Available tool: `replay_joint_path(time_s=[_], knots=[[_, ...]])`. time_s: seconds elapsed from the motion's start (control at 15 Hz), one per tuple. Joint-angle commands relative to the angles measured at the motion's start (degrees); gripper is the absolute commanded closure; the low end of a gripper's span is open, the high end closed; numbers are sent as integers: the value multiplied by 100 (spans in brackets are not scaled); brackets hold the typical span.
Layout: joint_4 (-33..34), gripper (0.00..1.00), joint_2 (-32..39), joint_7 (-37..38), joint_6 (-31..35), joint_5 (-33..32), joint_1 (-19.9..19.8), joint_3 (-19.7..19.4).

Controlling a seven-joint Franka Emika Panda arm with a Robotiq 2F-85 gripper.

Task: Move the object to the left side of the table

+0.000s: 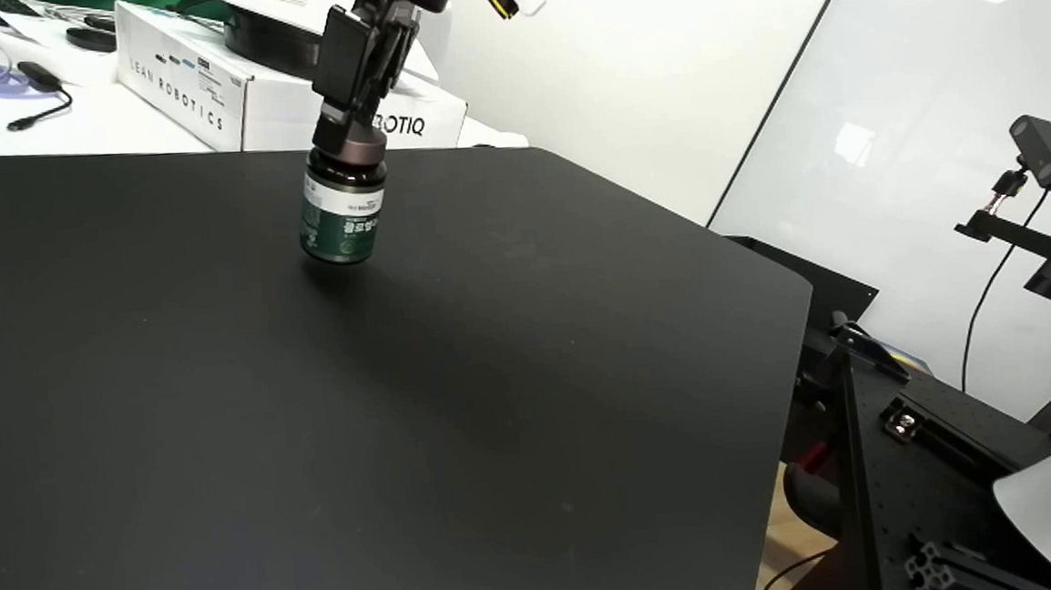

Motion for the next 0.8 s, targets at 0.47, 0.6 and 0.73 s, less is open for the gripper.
replay_joint_path(time_s=[0.47,0.6,0.73], knots=[[407,7,190,-373,-134,184,-61,204],[431,0,-52,-389,-319,209,-61,258],[375,0,-414,-394,-417,206,-50,291]])
